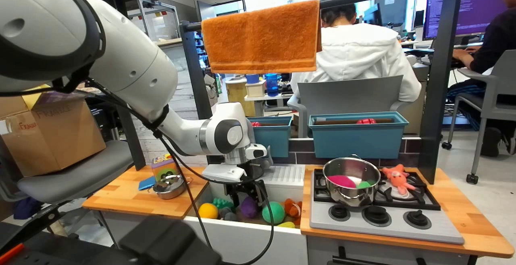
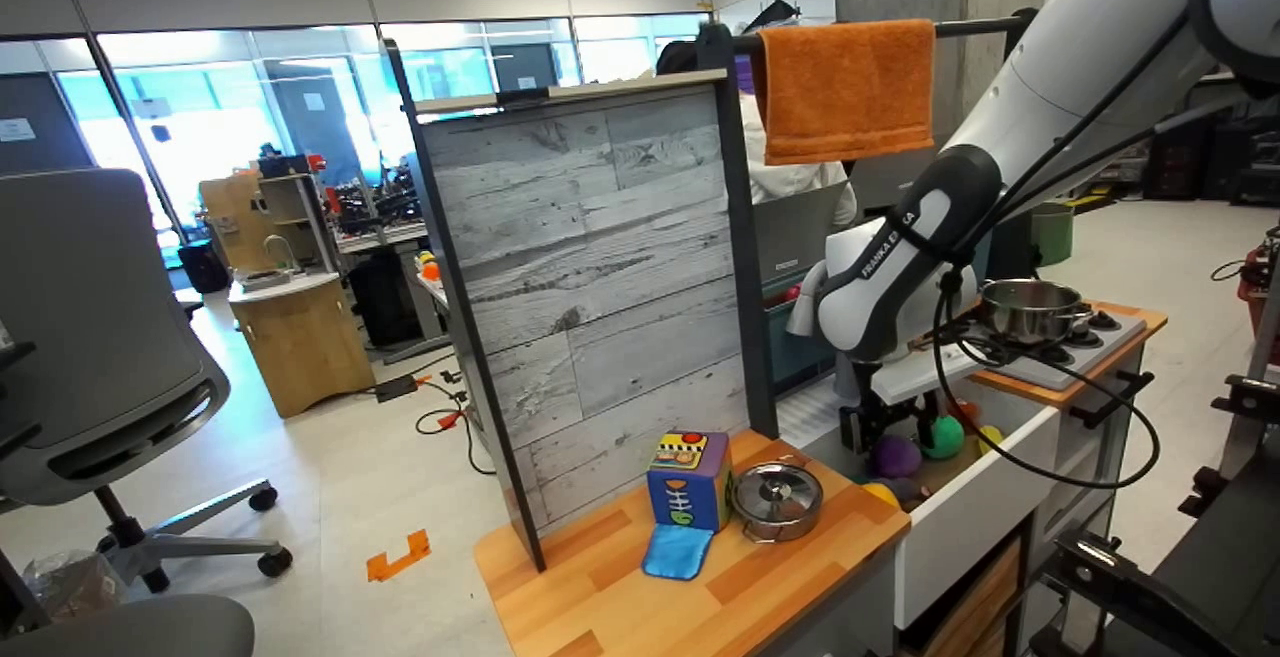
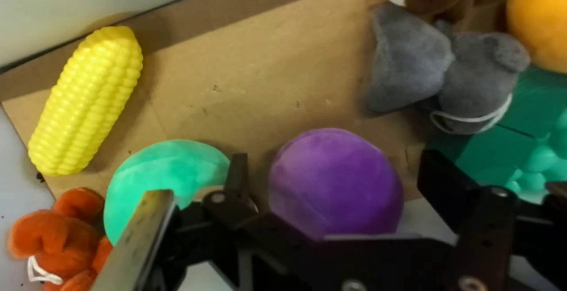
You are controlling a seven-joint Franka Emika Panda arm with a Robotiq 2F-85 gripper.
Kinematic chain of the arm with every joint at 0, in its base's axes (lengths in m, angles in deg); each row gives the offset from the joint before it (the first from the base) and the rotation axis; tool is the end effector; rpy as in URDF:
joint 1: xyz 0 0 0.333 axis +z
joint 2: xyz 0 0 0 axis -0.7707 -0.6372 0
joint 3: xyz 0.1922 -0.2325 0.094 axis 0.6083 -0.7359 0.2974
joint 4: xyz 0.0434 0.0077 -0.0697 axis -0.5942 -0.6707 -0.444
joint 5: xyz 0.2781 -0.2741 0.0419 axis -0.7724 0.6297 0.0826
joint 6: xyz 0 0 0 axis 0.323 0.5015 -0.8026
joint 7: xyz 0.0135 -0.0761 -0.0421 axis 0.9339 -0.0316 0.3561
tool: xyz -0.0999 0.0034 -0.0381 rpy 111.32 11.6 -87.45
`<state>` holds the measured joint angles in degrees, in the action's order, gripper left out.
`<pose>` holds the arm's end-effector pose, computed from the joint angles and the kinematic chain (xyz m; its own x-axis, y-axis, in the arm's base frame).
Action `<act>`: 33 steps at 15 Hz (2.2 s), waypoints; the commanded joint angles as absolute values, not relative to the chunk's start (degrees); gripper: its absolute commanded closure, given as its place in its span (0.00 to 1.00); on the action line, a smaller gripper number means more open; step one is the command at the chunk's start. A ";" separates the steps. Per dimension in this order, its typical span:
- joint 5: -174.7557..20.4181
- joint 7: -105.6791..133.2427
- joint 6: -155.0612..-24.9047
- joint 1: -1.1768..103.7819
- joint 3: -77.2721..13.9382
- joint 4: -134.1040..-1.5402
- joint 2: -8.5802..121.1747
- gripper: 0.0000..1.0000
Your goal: Put the purple plush toy on top of the square toy.
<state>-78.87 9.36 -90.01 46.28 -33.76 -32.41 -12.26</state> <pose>0.6909 -0.1014 -0.0881 0.9661 -0.2337 -0.1095 -0.2182 -0.9663 0.1369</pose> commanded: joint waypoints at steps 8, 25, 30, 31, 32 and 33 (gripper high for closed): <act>-77.02 8.97 -89.03 48.91 -34.97 -30.12 -13.22 0.85; -80.25 6.34 -83.83 53.88 -30.90 -50.63 6.35 0.95; -82.49 11.40 -80.45 51.65 -26.94 -55.00 10.94 0.95; -82.72 11.83 -81.99 51.90 -26.80 -57.05 12.29 0.95; -82.59 12.27 -83.34 52.27 -26.66 -58.75 13.51 0.95; -82.48 12.55 -84.39 52.54 -26.46 -59.93 14.43 0.95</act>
<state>-81.84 10.49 -81.35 52.53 -27.69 -53.54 9.51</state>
